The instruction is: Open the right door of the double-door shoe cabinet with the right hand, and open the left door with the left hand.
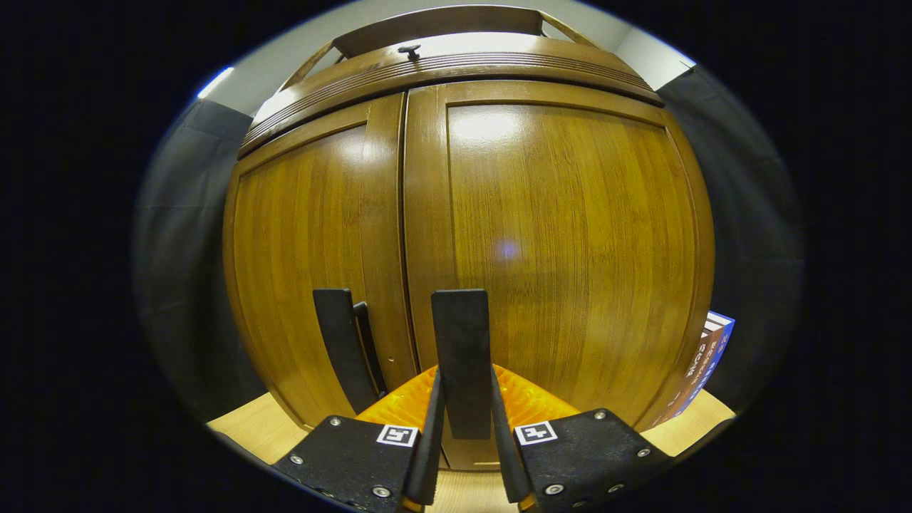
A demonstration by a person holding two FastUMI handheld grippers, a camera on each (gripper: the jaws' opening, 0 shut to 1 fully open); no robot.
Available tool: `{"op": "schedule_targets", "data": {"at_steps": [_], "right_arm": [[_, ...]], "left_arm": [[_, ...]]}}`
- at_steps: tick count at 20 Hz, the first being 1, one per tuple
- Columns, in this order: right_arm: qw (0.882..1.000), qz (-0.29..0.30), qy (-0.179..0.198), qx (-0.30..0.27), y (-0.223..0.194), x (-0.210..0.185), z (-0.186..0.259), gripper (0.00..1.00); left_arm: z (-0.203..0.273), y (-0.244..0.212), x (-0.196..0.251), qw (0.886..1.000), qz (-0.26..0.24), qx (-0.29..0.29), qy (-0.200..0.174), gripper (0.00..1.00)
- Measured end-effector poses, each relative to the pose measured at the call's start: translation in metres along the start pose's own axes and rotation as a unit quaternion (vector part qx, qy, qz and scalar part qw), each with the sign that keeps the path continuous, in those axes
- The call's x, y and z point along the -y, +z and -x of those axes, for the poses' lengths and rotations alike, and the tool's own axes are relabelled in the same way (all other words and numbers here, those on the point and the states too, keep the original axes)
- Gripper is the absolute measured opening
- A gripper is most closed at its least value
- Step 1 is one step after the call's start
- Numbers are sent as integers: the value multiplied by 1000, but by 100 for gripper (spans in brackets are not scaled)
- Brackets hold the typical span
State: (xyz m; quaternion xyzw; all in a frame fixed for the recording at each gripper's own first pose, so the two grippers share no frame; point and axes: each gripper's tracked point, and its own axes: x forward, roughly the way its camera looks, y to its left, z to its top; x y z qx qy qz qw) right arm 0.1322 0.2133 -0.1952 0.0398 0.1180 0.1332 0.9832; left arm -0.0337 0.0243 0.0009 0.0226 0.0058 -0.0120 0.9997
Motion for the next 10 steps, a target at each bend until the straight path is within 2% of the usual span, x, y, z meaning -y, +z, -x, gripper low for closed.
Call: {"op": "schedule_targets", "data": {"at_steps": [10], "right_arm": [[1000, -14, 15, 3, -1, 3, 34, 32]], "left_arm": [[5, 8, 2, 1000, -10, 6, 3, 96]]}}
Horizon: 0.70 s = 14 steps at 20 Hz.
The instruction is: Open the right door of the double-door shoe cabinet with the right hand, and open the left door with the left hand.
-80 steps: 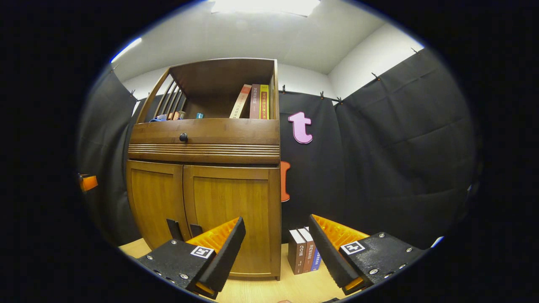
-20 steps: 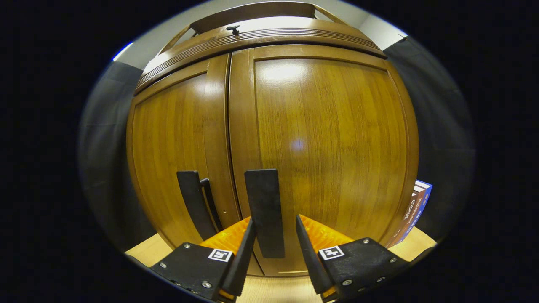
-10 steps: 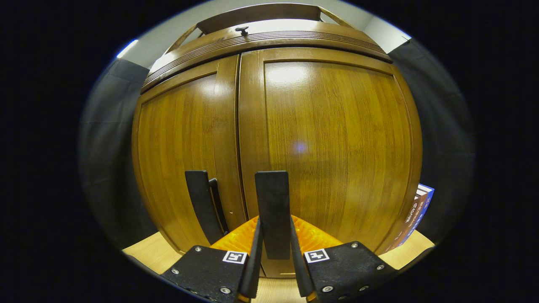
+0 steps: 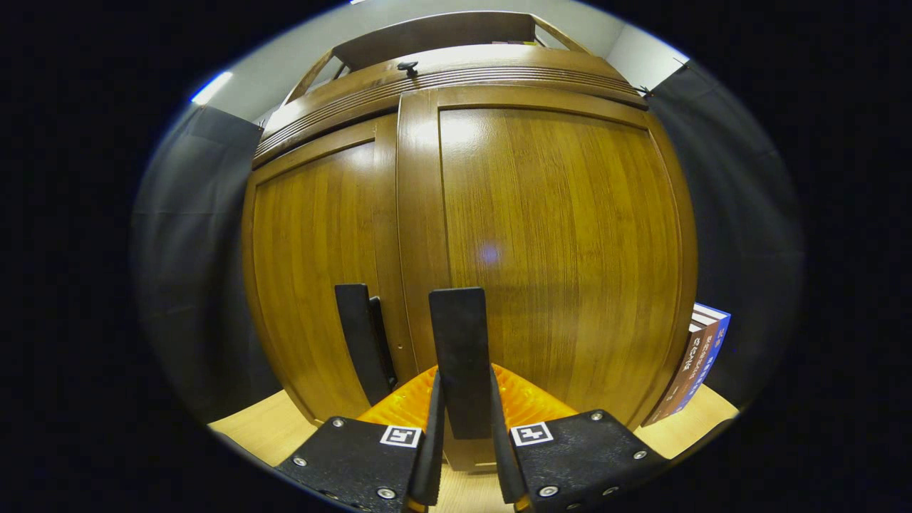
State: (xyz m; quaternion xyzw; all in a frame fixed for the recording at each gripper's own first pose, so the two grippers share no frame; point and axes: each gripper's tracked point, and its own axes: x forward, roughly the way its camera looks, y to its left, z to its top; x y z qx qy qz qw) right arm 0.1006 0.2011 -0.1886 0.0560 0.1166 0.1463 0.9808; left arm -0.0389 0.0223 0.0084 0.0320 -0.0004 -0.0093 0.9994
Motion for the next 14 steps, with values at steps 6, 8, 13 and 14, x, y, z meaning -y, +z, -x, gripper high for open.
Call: {"op": "schedule_targets", "data": {"at_steps": [6, 8, 13, 14], "right_arm": [[1000, 6, 8, -8, -1, 6, 27, 31], [1000, 5, 10, -9, -1, 8, 34, 30], [1000, 12, 11, -10, -3, 16, 58, 29], [1000, 12, 10, -10, -2, 18, 62, 29]], "left_arm": [[0, -6, 0, 1000, 3, -8, 0, 96], [-1, -7, -2, 1000, 5, -10, 2, 96], [2, -10, -4, 1000, 7, -14, 3, 96], [2, -10, -3, 1000, 7, -14, 3, 96]]}}
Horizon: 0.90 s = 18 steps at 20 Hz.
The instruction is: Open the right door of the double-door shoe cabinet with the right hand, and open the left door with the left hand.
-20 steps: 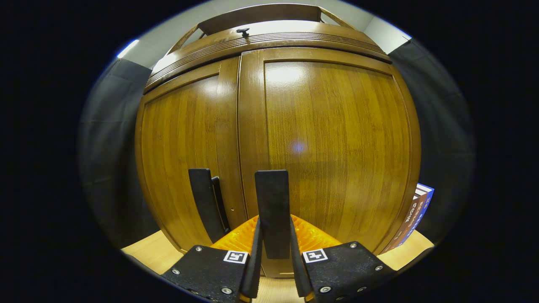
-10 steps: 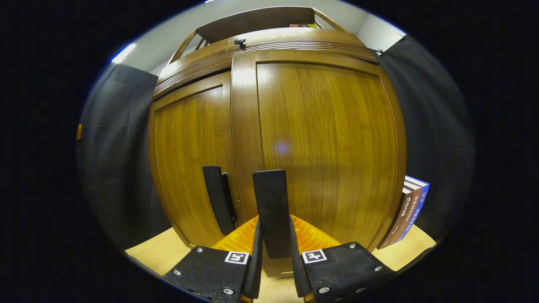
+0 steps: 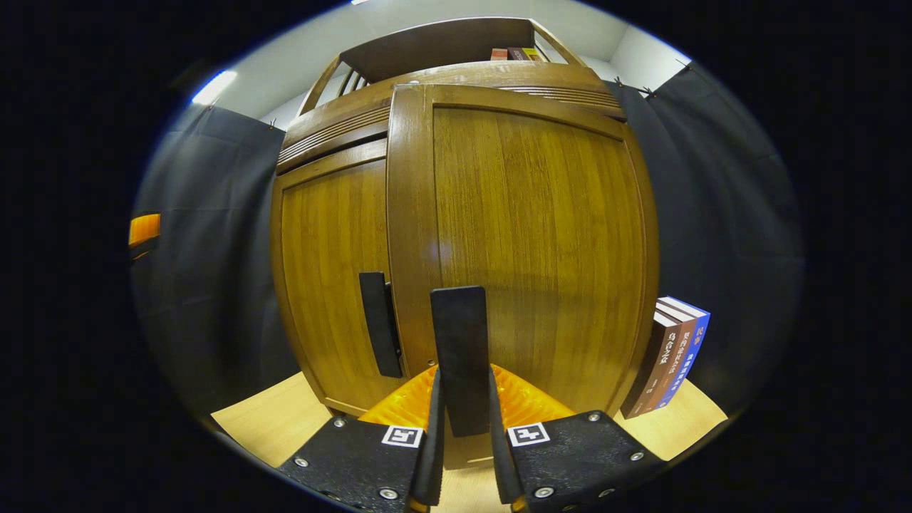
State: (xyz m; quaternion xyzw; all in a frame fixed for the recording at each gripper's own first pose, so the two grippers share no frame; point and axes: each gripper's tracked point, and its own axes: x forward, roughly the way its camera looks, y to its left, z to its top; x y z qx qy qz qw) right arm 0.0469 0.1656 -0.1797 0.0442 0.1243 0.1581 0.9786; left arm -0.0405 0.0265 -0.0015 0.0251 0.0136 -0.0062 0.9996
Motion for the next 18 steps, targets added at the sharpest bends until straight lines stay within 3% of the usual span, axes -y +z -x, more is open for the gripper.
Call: {"op": "schedule_targets", "data": {"at_steps": [13, 14, 15, 16, 18], "right_arm": [[1000, 10, -16, 2, 2, 27, 56, 27], [1000, 11, -18, 3, 1, 29, 58, 36], [1000, 13, -20, 3, 2, 31, 61, 26], [1000, 13, -24, 4, 2, 34, 64, 26], [999, 16, -33, 4, 1, 40, 70, 16]], "left_arm": [[12, 2, 18, 1000, 4, 3, -19, 96], [13, 2, 19, 1000, 2, 2, -19, 95], [15, 3, 21, 1000, 1, 2, -19, 96], [16, 3, 22, 1000, 1, 2, -20, 95], [19, 4, 24, 1000, 1, 4, -22, 96]]}}
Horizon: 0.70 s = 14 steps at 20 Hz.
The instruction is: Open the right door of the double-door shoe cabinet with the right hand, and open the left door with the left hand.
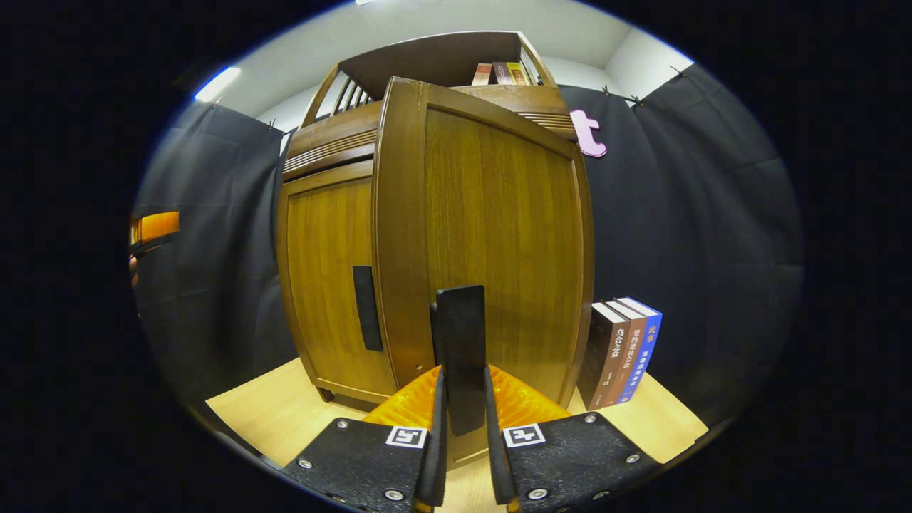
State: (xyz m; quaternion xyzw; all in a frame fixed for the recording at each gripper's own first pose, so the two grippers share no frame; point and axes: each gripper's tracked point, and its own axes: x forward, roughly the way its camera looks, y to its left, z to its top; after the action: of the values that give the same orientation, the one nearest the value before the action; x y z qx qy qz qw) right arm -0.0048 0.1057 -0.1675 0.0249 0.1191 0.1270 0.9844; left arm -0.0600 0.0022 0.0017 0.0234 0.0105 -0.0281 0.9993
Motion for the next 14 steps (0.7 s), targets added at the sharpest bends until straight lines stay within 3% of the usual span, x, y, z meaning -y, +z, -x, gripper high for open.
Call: {"op": "schedule_targets", "data": {"at_steps": [1, 2, 4, 6, 7, 8, 14], "right_arm": [[1000, 1, -5, 0, 0, 3, 3, 24], [1000, 4, -10, 1, 1, 7, 6, 14], [1000, 11, -20, 3, 2, 12, 9, 20], [999, 18, -26, 4, 1, 20, 13, 18], [999, 16, -29, 4, 1, 22, 14, 27], [999, 15, -32, 3, 1, 24, 17, 16], [998, 31, -53, 8, 3, 42, 26, 12]], "left_arm": [[1, 0, 1, 1000, 0, 0, -1, 95], [2, -2, 4, 1000, 0, -1, -2, 96], [3, -3, 7, 1000, 1, -4, -5, 96], [5, -4, 12, 1000, 3, -6, -9, 96], [6, -6, 14, 1000, 4, -7, -11, 95], [7, -6, 16, 1000, 6, -8, -11, 95], [8, -8, 23, 1000, 6, -14, -12, 95]]}}
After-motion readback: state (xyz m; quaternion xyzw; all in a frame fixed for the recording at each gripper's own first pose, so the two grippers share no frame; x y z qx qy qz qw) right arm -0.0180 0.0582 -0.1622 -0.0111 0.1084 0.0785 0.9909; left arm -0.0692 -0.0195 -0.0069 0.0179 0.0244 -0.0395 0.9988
